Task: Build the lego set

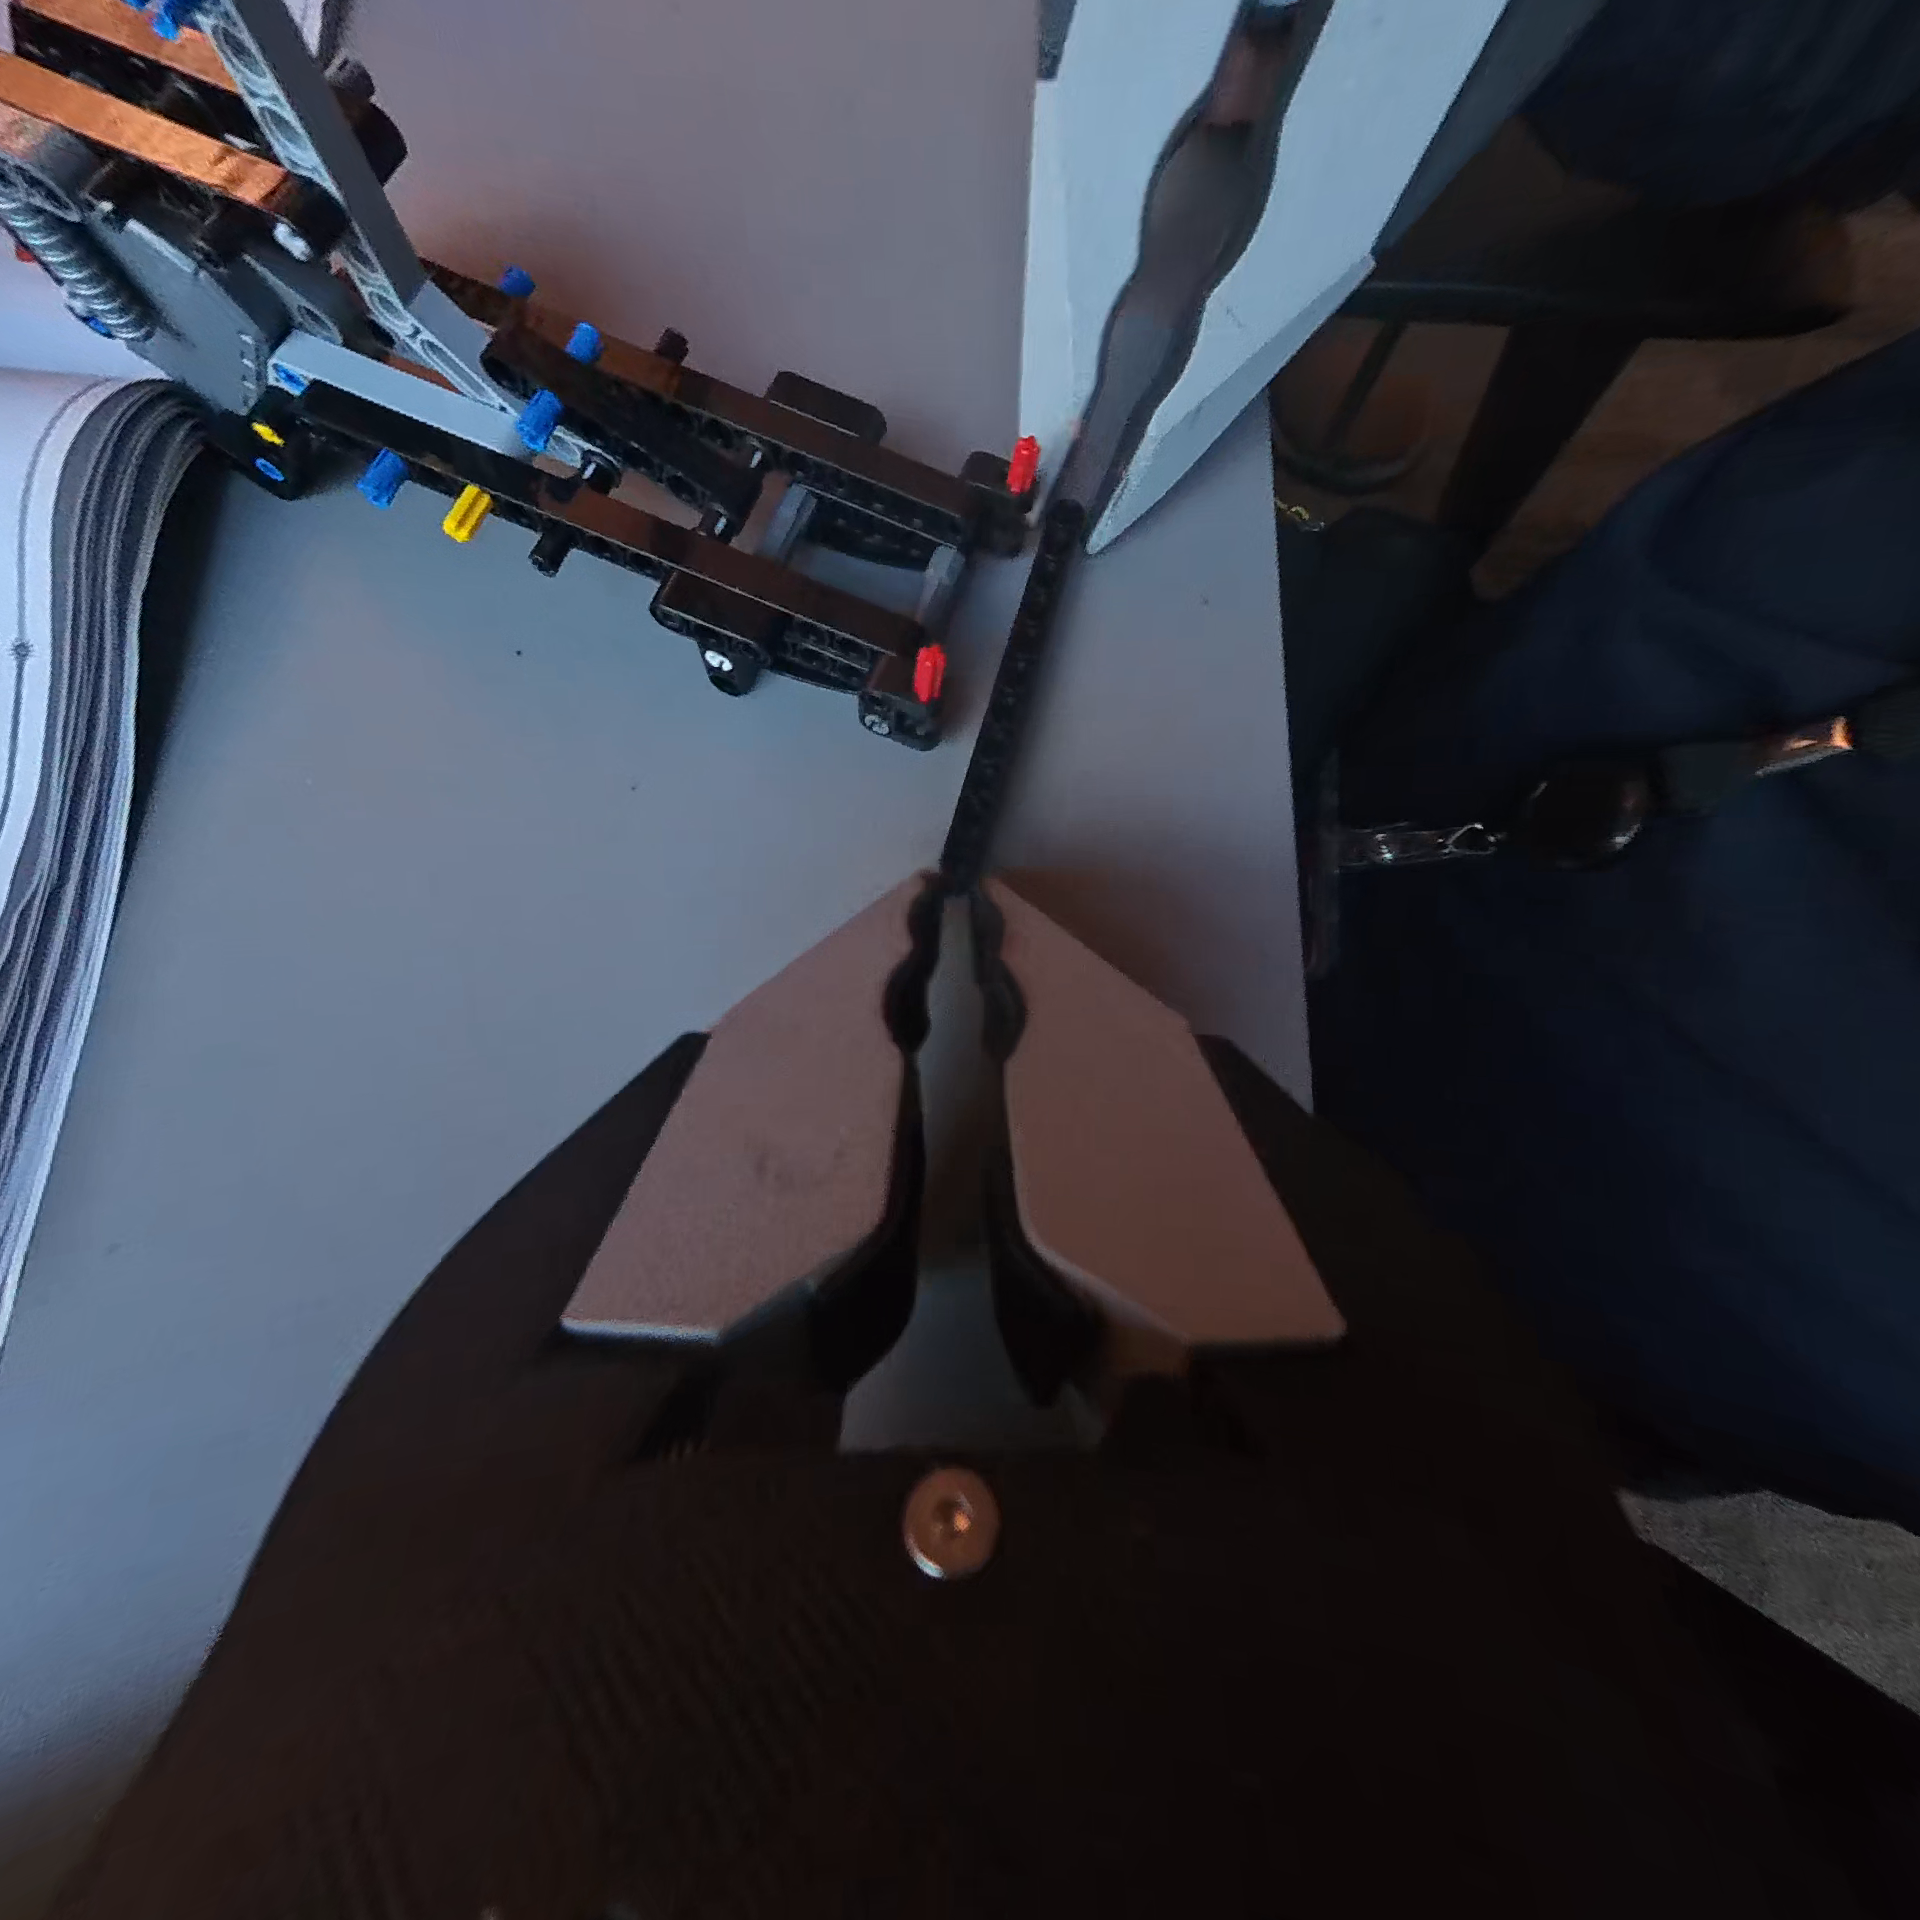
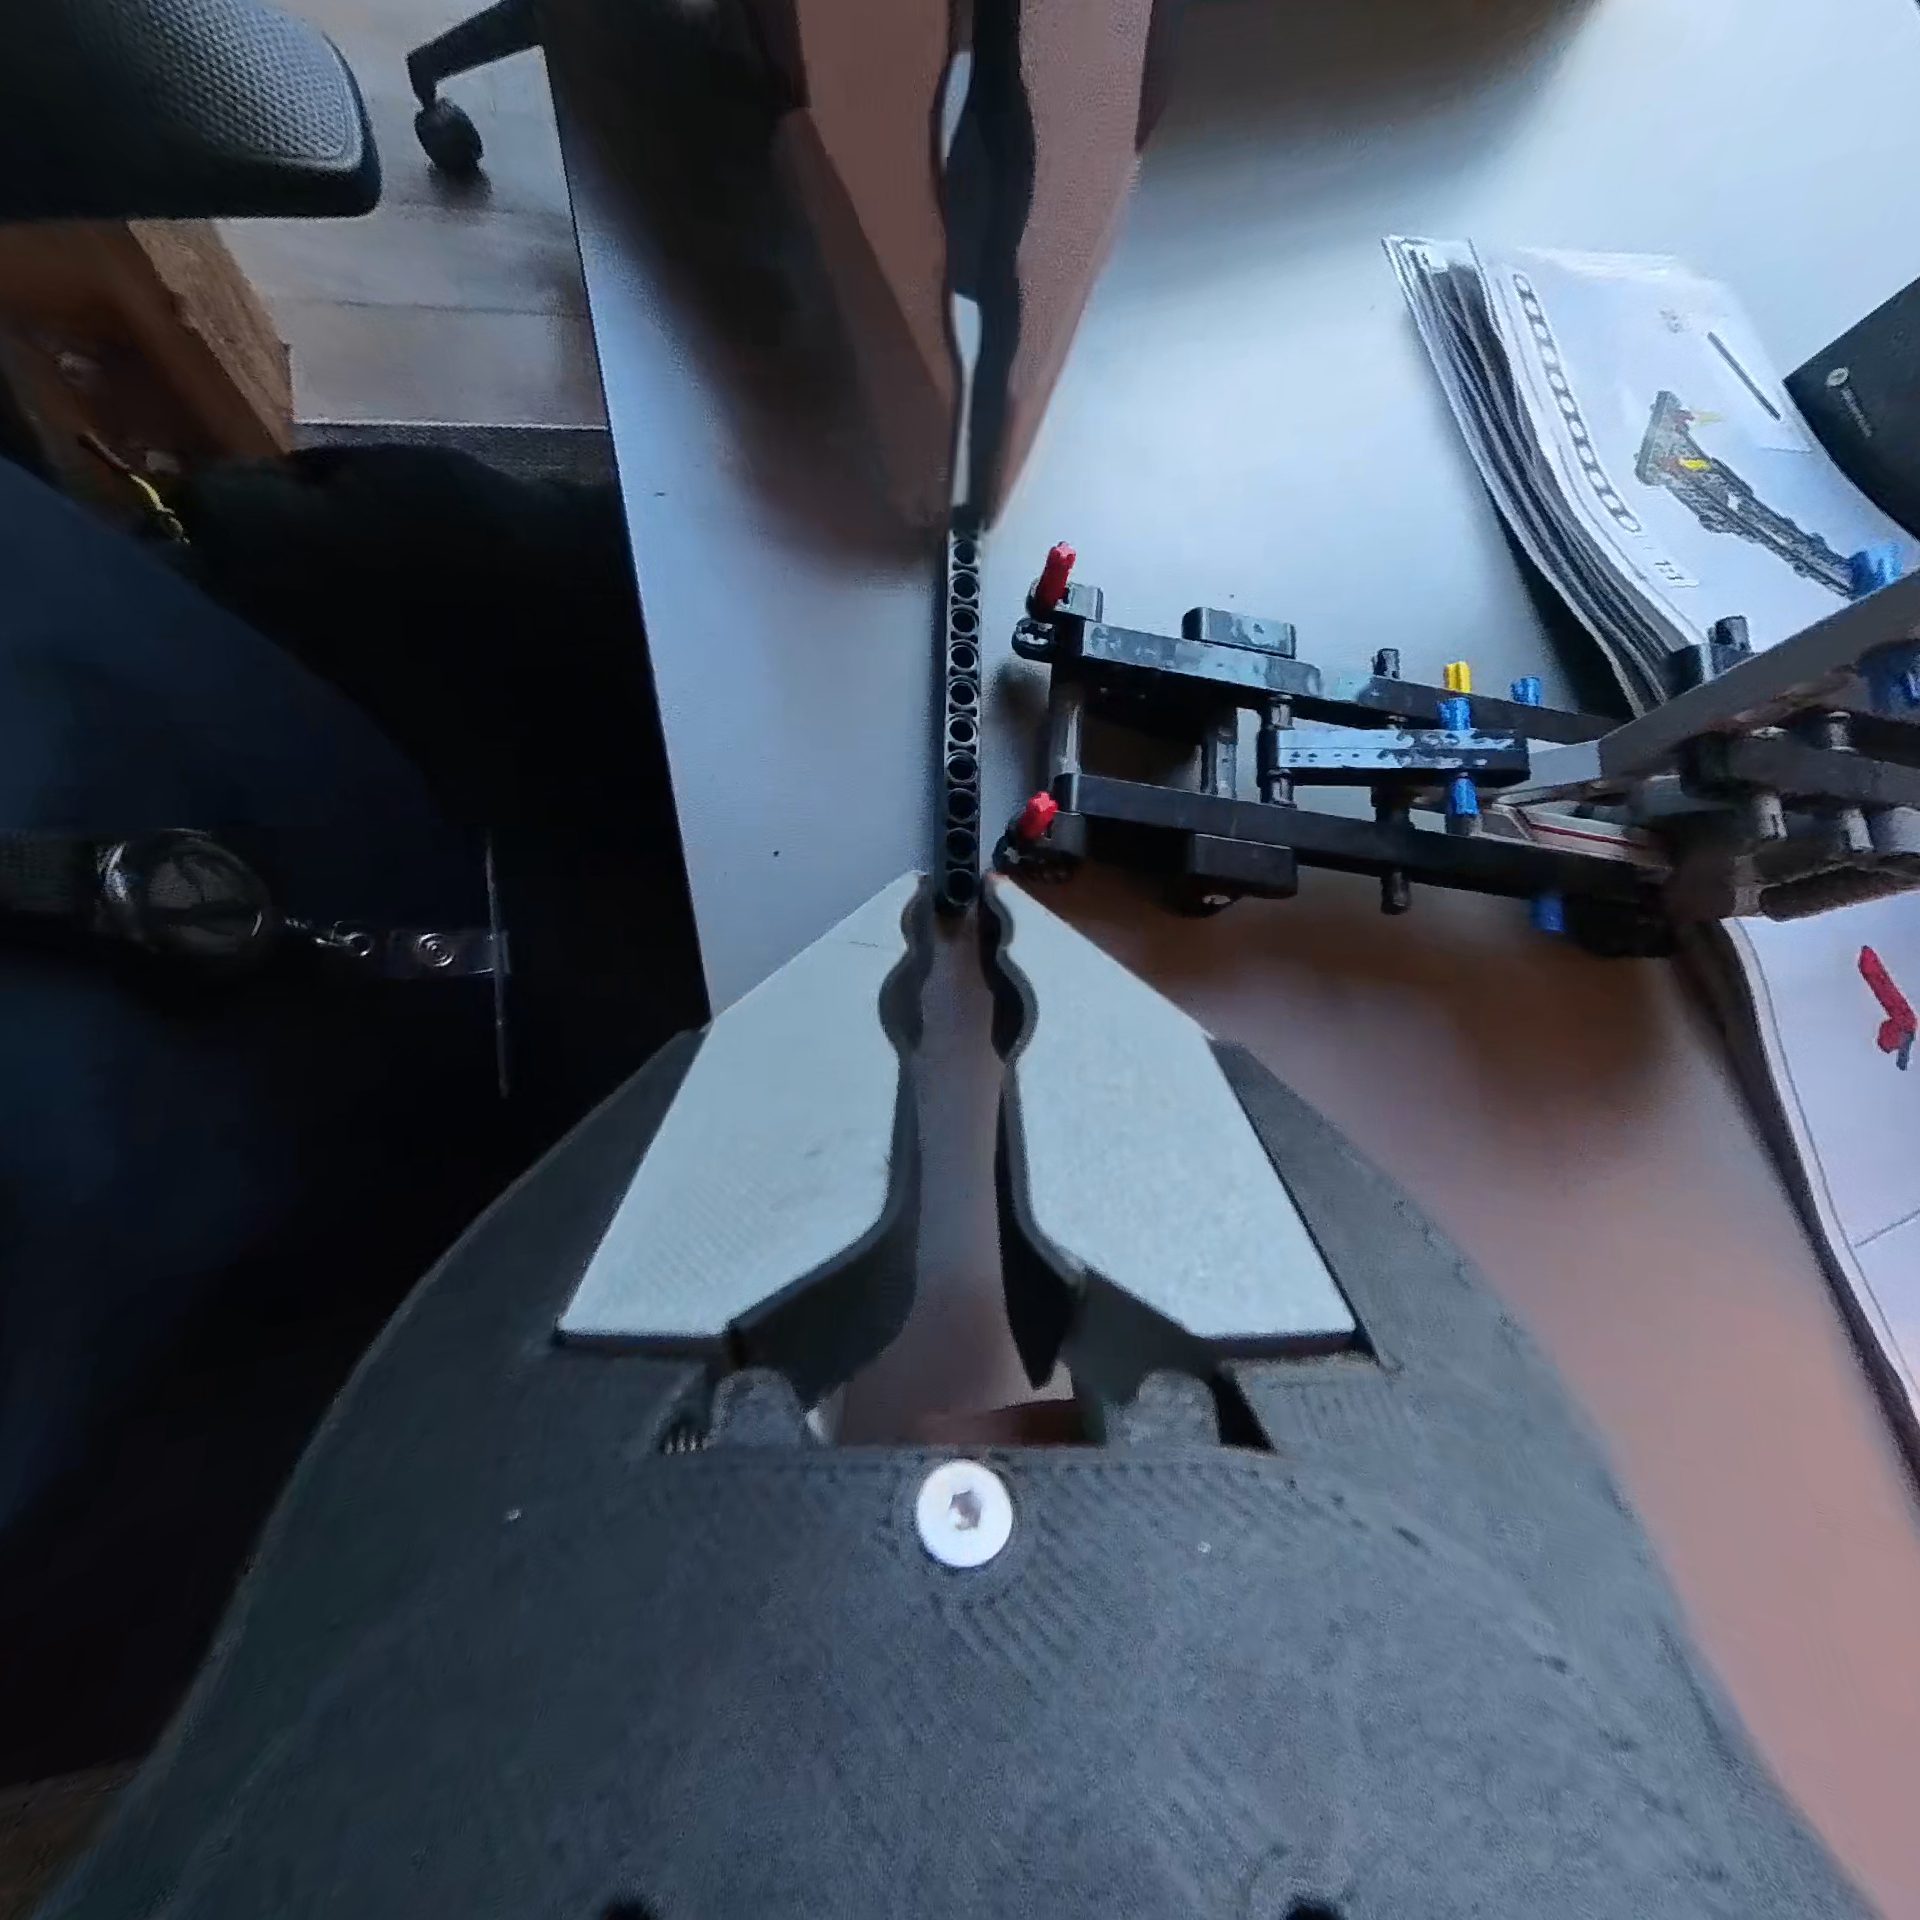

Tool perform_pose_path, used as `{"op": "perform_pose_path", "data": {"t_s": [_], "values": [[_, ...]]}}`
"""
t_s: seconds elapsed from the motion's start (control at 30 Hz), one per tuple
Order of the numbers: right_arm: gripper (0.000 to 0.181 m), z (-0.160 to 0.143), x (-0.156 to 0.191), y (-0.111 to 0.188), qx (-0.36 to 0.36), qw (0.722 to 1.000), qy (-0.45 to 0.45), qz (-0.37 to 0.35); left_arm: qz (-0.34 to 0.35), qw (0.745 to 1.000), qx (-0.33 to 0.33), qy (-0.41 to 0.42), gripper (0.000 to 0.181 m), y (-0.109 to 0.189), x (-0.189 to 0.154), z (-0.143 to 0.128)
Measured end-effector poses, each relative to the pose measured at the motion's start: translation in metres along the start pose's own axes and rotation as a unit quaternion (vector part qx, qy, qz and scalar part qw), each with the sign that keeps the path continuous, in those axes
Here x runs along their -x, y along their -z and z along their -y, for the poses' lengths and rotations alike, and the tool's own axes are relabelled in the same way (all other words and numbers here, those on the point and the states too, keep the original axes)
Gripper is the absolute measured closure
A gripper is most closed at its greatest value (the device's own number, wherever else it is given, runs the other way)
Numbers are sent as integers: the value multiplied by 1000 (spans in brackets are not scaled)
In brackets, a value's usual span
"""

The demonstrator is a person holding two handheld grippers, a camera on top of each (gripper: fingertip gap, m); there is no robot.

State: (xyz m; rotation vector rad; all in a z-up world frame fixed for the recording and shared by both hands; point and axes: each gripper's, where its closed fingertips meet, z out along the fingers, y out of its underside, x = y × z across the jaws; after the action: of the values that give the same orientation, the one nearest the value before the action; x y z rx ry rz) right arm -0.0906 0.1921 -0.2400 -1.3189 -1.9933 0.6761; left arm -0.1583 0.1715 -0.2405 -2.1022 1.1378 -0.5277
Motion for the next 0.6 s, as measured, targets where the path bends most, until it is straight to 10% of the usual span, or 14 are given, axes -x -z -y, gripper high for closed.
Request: {"op": "perform_pose_path", "data": {"t_s": [0.03, 0.6], "values": [[176, 0, -1, 0, 0, 1000, 2, -4, -3, 1000, 0, -1, 181, -1, -1, 1], [177, -1, -2, 7, -7, 1000, 2, -26, 10, 1000, -11, -20, 181, -3, -1, 8]]}}
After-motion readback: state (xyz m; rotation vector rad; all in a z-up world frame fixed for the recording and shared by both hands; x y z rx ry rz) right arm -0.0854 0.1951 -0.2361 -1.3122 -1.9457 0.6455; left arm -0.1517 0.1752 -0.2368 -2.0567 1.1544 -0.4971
